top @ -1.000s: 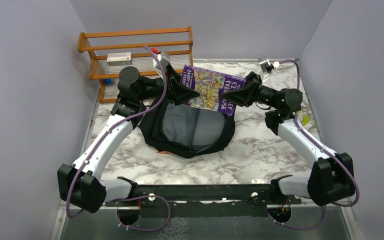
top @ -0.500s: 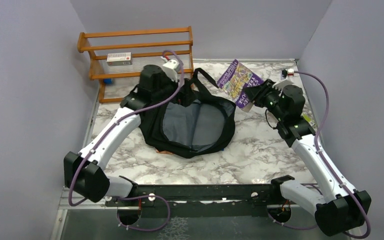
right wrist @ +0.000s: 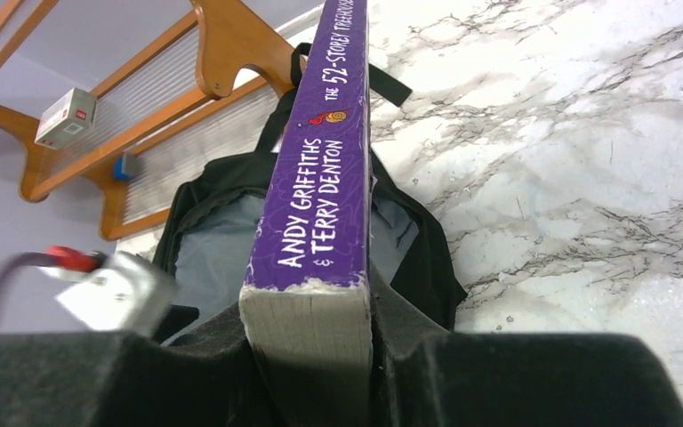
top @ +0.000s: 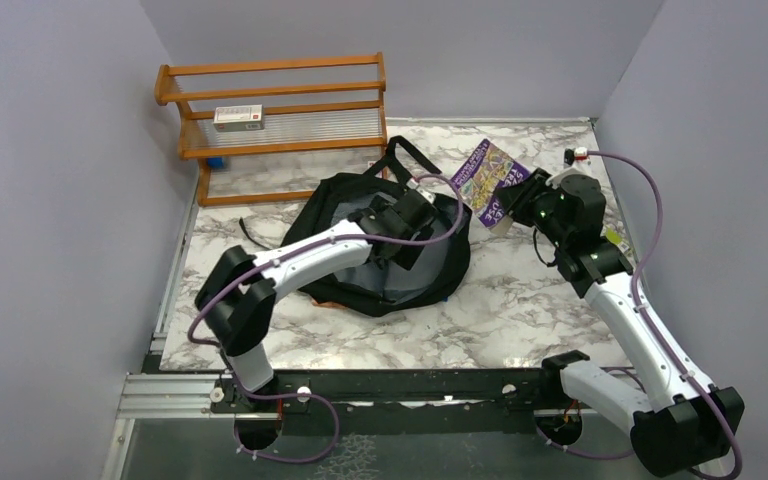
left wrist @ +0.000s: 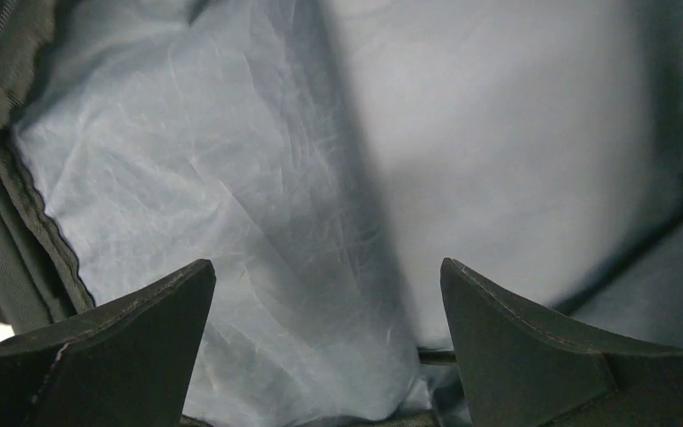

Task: Pack the student bag
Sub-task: Pick up the book from the center of the board, then place the book in the student bag.

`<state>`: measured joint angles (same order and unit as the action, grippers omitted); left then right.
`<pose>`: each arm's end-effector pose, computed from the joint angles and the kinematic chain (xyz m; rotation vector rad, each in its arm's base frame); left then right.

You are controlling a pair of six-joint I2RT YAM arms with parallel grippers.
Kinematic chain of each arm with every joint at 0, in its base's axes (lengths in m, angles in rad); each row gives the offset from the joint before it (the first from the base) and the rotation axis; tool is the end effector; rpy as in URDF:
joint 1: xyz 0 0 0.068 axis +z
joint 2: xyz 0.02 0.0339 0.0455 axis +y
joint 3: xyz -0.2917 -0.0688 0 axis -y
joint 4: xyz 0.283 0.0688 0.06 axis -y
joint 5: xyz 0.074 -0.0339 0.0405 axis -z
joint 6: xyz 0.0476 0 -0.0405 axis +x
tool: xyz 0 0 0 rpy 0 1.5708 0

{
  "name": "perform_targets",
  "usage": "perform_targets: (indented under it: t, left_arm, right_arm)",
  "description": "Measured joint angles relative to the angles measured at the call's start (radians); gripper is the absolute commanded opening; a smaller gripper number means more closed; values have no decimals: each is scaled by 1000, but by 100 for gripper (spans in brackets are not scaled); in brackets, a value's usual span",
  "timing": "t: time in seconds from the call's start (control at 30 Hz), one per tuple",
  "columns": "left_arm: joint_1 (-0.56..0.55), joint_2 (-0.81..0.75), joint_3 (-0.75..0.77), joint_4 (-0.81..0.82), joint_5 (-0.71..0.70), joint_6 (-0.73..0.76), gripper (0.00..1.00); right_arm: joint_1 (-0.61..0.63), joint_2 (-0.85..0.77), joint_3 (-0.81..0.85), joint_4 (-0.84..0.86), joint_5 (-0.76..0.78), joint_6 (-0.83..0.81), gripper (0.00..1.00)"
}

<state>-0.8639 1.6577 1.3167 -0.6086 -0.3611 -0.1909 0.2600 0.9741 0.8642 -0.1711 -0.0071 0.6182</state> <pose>0.2733 -0.2940 0.2696 0.6683 2.3418 -0.0093 0.2519 0.0674 0.3497 0.3330 1.8679 0.6128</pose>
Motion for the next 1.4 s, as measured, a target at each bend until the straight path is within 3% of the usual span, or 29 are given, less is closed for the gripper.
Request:
perform_targets:
  t: [0.33,0.63,0.8,1.1,1.4]
  left_arm:
    - [-89,227,84,-76,-227,-8,93]
    - [-94,306,95,-101,-391,5,77]
    - [-94,329,95,-105,-441,14,56]
    - [-94,342,114,-128,-458,-6,3]
    - [-92,320,183,-140,-396,-53,0]
  right_arm:
    - [0,-15,-9,-4,3,-19,0]
    - [0,-22,-17,-4,3,-26,1]
    - [0,-24,-17,-4,3,-28,1]
    - [0,-20,1,-11,10,-42,1]
    - [0,90,150,3,9,-77,1]
